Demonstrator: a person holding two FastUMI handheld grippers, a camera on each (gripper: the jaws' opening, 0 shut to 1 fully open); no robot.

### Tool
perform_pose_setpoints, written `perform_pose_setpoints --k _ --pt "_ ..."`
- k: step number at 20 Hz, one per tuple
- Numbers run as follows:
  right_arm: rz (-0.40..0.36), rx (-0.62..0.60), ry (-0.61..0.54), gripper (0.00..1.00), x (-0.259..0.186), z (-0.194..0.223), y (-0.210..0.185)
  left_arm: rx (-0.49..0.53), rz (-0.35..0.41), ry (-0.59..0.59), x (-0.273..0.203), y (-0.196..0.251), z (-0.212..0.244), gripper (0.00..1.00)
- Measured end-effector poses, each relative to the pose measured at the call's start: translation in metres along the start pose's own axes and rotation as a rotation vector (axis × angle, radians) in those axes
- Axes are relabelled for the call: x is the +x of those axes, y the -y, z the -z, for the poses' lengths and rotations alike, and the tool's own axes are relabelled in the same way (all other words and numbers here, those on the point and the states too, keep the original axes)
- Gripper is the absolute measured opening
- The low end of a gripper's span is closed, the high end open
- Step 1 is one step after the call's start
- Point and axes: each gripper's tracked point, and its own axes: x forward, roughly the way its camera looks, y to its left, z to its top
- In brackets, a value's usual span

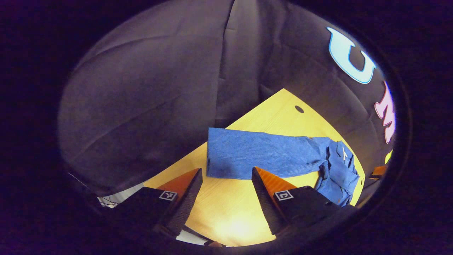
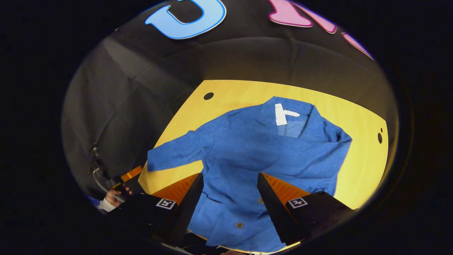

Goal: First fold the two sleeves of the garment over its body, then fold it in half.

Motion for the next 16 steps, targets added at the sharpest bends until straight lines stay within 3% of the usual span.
perform_pose_setpoints --k 3,7,12,13,15,16 --pt "0.009 -0.014 0.02 0.98 -0.047 0.024 0.014 0.02 -0.079 -0.081 0.011 0.002 0.001 0.83" --pt "0.014 -0.004 0.052 0.98 -0.097 0.051 0.022 0.054 -0.114 -0.122 0.017 0.004 -0.003 0.82" --pt "0.031 0.018 0.077 0.98 -0.128 0.073 0.033 0.213 -0.101 -0.166 0.029 0.025 -0.003 0.82" --pt "0.042 0.018 0.072 0.98 -0.128 0.077 0.037 0.22 -0.088 -0.178 0.035 0.028 -0.006 0.8" --pt "0.041 0.033 0.066 0.98 -0.131 0.083 0.037 0.214 -0.065 -0.189 0.04 0.034 -0.012 0.61" --pt "0.034 0.04 0.065 0.98 -0.133 0.085 0.036 0.202 -0.04 -0.178 0.038 0.04 -0.014 0.43"
